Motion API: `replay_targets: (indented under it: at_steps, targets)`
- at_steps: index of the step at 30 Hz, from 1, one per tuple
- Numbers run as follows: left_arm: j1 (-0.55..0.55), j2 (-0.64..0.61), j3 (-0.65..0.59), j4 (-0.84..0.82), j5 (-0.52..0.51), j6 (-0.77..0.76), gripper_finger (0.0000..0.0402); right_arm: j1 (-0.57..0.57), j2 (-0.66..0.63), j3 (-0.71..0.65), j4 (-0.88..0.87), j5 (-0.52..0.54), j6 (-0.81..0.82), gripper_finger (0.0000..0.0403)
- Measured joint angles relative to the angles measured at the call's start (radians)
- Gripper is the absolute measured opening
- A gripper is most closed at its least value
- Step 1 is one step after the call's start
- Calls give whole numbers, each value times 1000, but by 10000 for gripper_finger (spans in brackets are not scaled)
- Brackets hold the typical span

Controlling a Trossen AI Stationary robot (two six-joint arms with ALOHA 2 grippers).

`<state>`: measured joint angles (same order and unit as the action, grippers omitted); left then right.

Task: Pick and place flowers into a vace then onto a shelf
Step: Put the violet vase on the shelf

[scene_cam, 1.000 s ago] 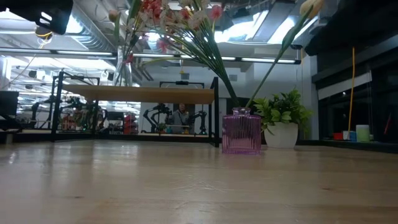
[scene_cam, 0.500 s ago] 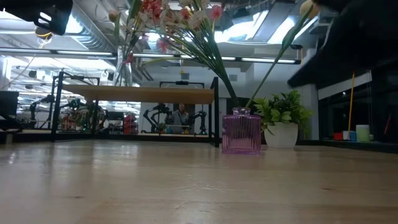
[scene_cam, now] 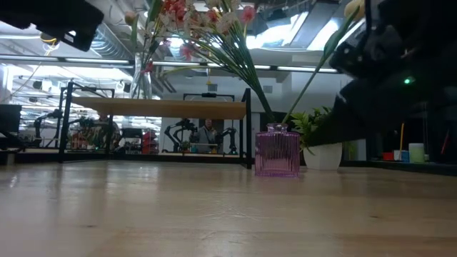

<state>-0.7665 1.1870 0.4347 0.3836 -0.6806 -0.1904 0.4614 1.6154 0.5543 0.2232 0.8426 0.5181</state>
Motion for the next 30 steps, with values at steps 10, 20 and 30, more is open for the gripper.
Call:
replay_targets:
  at_steps: [10,20,30]
  targets:
    - [56,0,0,-4,3,-6,3,-130,-1,-6,33,-130,-60,328]
    - [55,0,0,-31,6,-10,2,-218,-1,-6,149,-287,-178,328]
    - [55,0,0,-30,12,-9,1,-266,-1,-6,189,-391,-210,328]
